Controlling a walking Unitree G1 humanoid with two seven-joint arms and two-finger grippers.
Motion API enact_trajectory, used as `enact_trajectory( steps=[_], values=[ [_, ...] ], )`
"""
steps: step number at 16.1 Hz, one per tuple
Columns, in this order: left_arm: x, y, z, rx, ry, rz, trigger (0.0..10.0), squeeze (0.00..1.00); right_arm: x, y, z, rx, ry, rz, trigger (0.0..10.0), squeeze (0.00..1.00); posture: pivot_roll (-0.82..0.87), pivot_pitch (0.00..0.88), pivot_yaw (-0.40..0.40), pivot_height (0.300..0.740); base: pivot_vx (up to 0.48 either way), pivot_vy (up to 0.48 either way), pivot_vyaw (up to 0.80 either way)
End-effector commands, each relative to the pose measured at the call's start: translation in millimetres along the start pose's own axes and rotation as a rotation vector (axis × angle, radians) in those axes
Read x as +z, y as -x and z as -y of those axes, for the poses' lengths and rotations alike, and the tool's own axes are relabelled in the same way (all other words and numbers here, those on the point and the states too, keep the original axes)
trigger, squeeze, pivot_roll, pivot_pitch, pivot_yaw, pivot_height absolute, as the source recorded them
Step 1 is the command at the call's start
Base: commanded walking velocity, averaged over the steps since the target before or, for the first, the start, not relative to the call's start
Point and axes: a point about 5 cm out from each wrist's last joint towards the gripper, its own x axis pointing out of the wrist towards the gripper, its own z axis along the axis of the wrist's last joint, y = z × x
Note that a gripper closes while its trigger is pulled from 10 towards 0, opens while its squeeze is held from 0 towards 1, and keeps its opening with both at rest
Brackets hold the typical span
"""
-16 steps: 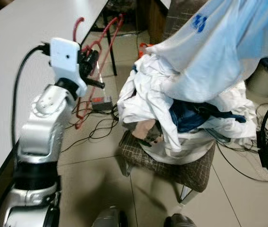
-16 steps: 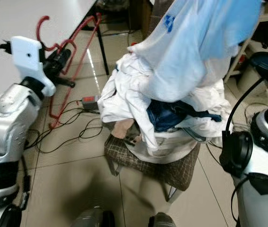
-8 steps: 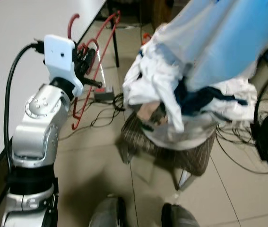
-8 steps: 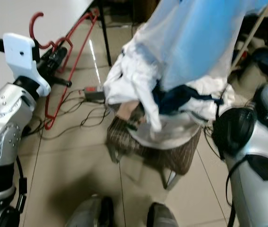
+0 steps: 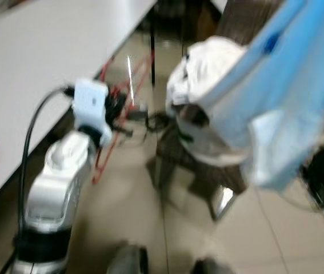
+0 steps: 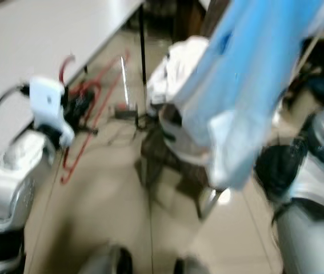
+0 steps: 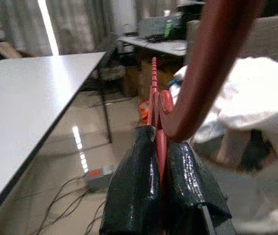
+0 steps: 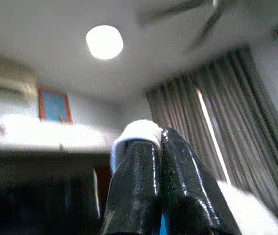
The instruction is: Hang hanger
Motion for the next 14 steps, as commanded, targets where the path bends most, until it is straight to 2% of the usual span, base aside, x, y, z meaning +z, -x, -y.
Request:
enact_trajectory(
  steps=[1,2,3,4,5,6,7,8,9,10,11,13,14],
  values=[
    [-1,3.6,-1.4,0.013,-0.01,-0.001,10.0,0.0,-26,9.7,12.7,-0.08,-0.004,-0.118,10.0,0.0,-0.06,0.033,0.026,0.74,-0.255,0.0,0.0],
    [-10,10.2,-3.7,0.014,-0.027,-0.031,10.0,0.0,-61,30.1,18.1,-0.135,-0.034,-0.235,10.0,0.0,-0.05,0.037,0.029,0.74,-0.266,0.0,0.0],
    [-10,10.2,-3.7,0.014,-0.027,-0.031,10.0,0.0,-61,30.1,18.1,-0.135,-0.034,-0.235,10.0,0.0,-0.05,0.037,0.029,0.74,-0.266,0.0,0.0],
    [-12,13.6,-5.6,0.027,-0.026,-0.042,10.0,0.0,-96,53.0,18.0,-0.158,-0.023,-0.361,10.0,0.0,-0.04,0.042,0.033,0.74,-0.326,0.0,0.0],
    [-13,14.3,-6.1,0.032,-0.025,-0.044,10.0,0.0,-106,61.1,18.5,-0.171,-0.009,-0.404,10.0,0.0,-0.04,0.042,0.033,0.74,-0.285,0.0,0.0],
    [-16,14.9,-6.6,0.034,-0.032,-0.048,10.0,0.0,-119,73.0,23.6,-0.206,0.072,-0.475,10.0,0.0,-0.04,0.044,0.036,0.74,-0.285,0.0,0.0],
    [-27,16.4,-6.9,0.036,-0.045,-0.075,10.0,0.0,-149,101.9,42.0,-0.292,0.218,-0.609,10.0,0.0,-0.05,0.047,0.039,0.74,0.0,0.0,0.0],
    [-46,19.2,-2.6,0.013,-0.032,-0.115,10.0,0.0,-186,140.2,59.0,-0.353,0.367,-0.767,10.0,0.0,-0.05,0.049,0.036,0.74,0.0,0.0,0.0],
    [-52,20.4,-0.7,0.004,-0.021,-0.13,10.0,0.0,-196,151.8,61.9,-0.361,0.402,-0.807,10.0,0.0,-0.05,0.052,0.034,0.74,0.0,0.0,0.0],
    [-65,24.0,-1.1,0.025,-0.017,-0.151,10.0,0.0,-218,175.5,63.2,-0.363,0.464,-0.89,10.0,0.0,-0.06,0.051,0.03,0.74,0.0,0.0,0.0],
    [-67,24.9,-1.7,0.035,-0.016,-0.155,10.0,0.0,-223,182.1,63.4,-0.387,0.436,-0.907,10.0,0.0,-0.06,0.054,0.026,0.74,0.0,0.0,0.0],
    [-67,26.8,-0.9,0.045,-0.019,-0.155,10.0,0.0,-236,207.6,66.3,-0.43,0.465,-1.004,10.0,0.0,-0.06,0.067,0.009,0.74,0.0,0.0,0.0],
    [-67,27.4,0.4,0.044,-0.009,-0.149,10.0,0.0,-238,208.7,65.8,-0.415,0.462,-0.999,10.0,0.0,-0.06,0.07,0.006,0.74,0.0,0.0,0.0]
  ],
)
